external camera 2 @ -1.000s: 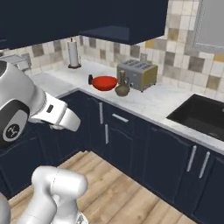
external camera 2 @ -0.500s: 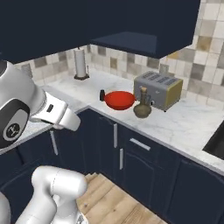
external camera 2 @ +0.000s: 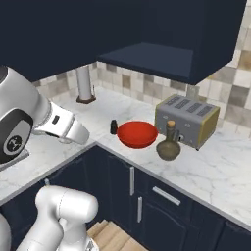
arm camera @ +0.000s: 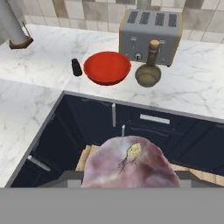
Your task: Retrieve the bottle and the shaker from the cabinet and place them next to the mixing bowl on the counter. Then add garlic from the fridge to the mixing bowl.
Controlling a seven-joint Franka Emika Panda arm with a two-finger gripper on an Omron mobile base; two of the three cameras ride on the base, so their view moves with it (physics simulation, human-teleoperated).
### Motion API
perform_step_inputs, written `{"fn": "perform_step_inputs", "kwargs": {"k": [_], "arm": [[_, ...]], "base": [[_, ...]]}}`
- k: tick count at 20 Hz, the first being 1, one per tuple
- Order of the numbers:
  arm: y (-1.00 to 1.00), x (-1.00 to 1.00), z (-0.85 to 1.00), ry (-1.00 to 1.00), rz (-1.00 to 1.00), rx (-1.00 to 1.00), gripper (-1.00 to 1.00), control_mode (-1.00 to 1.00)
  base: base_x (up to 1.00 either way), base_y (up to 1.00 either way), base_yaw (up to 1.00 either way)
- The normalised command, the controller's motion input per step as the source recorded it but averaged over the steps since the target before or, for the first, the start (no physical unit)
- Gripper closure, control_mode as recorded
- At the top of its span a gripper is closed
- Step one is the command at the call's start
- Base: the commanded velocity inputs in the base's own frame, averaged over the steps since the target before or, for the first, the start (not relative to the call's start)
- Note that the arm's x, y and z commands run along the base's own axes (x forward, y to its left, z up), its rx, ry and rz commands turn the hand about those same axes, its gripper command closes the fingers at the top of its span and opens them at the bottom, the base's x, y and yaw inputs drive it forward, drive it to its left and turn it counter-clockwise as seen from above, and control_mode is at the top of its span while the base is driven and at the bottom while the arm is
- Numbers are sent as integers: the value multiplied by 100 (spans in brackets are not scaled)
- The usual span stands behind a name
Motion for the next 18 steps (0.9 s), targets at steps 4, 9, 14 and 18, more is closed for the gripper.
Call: {"fn": "perform_step_inputs", "kwargs": {"k": [4, 9, 14, 18], "arm": [[0, 0, 0, 0, 0, 0, 100, 100], [0, 0, 0, 0, 0, 0, 100, 100], [0, 0, 0, 0, 0, 0, 100, 100], [0, 0, 0, 0, 0, 0, 100, 100]], "base": [[56, 2, -25], [95, 26, -7], [86, 5, 0], [0, 1, 0]]}}
